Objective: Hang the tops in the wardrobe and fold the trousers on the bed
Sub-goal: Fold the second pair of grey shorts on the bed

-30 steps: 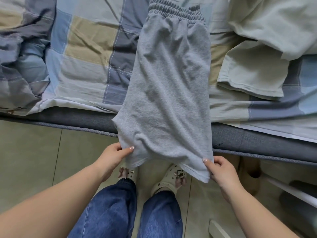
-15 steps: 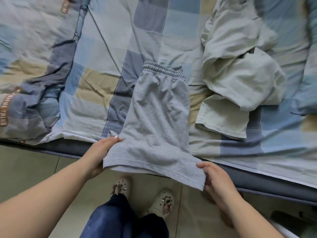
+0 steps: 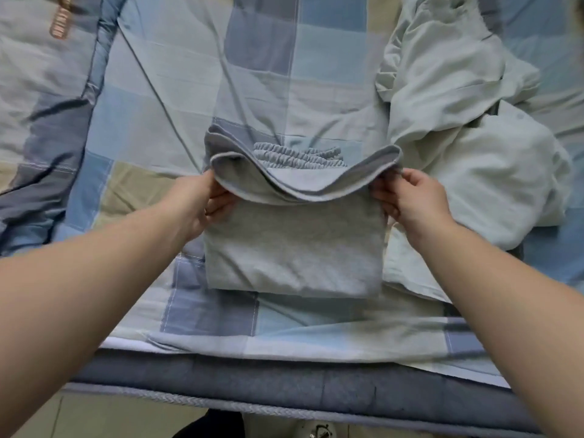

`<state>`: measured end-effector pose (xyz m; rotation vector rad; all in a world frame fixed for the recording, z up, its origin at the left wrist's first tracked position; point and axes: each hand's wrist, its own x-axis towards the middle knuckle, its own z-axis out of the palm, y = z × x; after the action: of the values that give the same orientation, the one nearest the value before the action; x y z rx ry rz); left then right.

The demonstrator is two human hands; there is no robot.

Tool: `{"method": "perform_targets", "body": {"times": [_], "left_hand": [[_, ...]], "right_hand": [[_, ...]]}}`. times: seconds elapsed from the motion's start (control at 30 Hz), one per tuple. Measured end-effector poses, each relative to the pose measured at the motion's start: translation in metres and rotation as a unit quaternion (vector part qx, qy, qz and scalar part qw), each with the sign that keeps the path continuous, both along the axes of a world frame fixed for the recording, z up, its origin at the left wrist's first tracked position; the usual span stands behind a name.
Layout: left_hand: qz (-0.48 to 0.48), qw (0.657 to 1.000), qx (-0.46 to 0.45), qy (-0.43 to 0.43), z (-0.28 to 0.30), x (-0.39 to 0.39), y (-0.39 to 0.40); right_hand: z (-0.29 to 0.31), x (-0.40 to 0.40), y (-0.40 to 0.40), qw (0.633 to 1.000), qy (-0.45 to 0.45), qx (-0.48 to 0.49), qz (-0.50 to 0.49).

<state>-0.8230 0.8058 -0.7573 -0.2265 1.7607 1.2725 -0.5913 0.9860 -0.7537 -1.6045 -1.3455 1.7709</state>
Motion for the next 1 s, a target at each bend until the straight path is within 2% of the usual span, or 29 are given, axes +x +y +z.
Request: {"method": "perform_targets", "body": {"times": [0.1,0.23,0.3,0.33,0.4,0.47,0.57,0.73,0.9,1.0], "left_hand": [[0.017,0.999,-0.009,-0.049,-0.014,-0.02,0.025],[-0.011,0.998,-0.02,-0.066,-0.027,-0.025,0.034],[-0.039,0.999,-0.025,-0.001,-0.034,-0.022,0.031],[-0.063,0.995,-0.037,0.066,-0.036,-0.019,0.026],[-0.141,0.961,-0.09,0.222,-0.041,-0.012,0.01],[-0.186,0.931,-0.121,0.288,-0.045,0.0,-0.008],[-0.233,0.932,-0.091,0.261,-0.051,0.02,-0.028],[-0.341,0.896,-0.055,0.278,-0.066,0.028,-0.025],[-0.419,0.845,-0.012,0.332,-0.063,0.041,-0.021],[-0.407,0.846,0.013,0.344,-0.047,0.057,-0.027]], "right_hand": [[-0.021,-0.026,0.021,0.999,-0.022,0.001,-0.027],[-0.041,-0.046,0.023,0.996,-0.01,-0.078,-0.033],[-0.045,-0.044,0.017,0.998,-0.041,-0.052,0.007],[-0.046,-0.04,0.013,0.996,-0.077,-0.01,0.04],[-0.047,-0.027,0.003,0.973,-0.182,0.082,0.114],[-0.049,-0.012,-0.013,0.946,-0.252,0.112,0.17],[-0.053,0.002,-0.038,0.943,-0.228,0.078,0.228],[-0.062,-0.003,-0.047,0.917,-0.221,0.092,0.32],[-0.061,-0.012,-0.065,0.906,-0.227,0.157,0.321],[-0.047,-0.003,-0.082,0.912,-0.21,0.171,0.308]]}}
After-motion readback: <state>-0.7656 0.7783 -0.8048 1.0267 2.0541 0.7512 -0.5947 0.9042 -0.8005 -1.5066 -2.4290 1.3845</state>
